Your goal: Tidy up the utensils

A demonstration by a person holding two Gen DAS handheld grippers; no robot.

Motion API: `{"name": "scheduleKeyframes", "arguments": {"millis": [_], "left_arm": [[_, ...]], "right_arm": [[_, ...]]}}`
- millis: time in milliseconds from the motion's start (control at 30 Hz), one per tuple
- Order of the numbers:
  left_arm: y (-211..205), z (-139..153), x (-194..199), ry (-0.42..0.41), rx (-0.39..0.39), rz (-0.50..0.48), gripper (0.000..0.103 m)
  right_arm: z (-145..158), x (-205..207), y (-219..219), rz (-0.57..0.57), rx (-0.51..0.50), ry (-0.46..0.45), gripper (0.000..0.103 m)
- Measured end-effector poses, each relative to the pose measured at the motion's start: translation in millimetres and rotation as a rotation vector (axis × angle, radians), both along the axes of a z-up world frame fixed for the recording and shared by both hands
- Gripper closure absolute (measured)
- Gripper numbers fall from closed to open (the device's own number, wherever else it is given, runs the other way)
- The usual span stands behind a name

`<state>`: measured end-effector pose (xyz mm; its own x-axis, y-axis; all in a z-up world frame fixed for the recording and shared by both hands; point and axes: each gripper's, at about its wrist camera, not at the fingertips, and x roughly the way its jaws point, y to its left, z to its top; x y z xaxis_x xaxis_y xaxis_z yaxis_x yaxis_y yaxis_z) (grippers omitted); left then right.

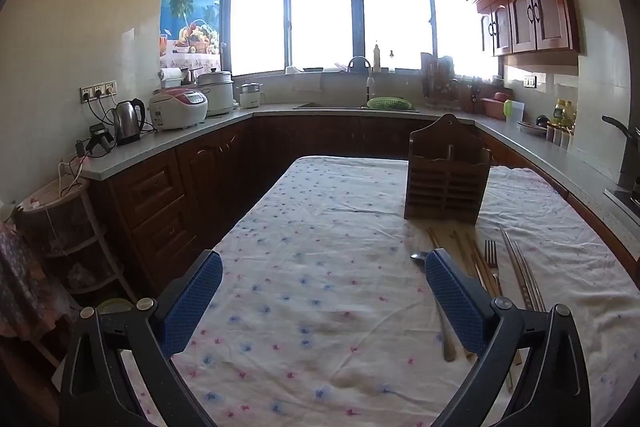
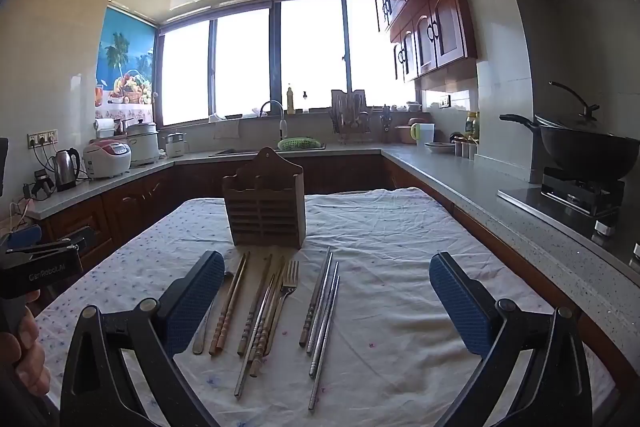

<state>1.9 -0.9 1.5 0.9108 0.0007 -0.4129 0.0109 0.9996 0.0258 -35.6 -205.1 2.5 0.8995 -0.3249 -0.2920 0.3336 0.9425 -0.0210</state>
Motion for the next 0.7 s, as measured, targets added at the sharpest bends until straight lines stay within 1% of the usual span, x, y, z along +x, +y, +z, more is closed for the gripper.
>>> {"name": "scheduleKeyframes", "arguments": {"millis": [67, 233, 267, 333, 700], "left_arm": [[1, 0, 2, 0.006, -0.005, 0.006, 0.001], [3, -4, -1, -0.016, -0.018, 0.014, 0.001], [1, -3, -2, -0.018, -0.017, 0.014, 0.001], [5, -6, -1, -0.018, -0.029, 0.008, 0.001], [2, -9, -3, -0.030, -0.019, -0.005, 0.001]], "right_arm": [[1, 0, 0, 0.000, 0.001, 0.001, 0.000], [3, -1, 2, 0.000, 0.000, -0.008, 0.000], [-4, 0, -2, -0.003, 0.006, -0.009, 0.000], [-2, -4, -1, -0.005, 0.009, -0.012, 0.000], [-3, -1, -4, -0.005, 0.021, -0.008, 0.000]]}}
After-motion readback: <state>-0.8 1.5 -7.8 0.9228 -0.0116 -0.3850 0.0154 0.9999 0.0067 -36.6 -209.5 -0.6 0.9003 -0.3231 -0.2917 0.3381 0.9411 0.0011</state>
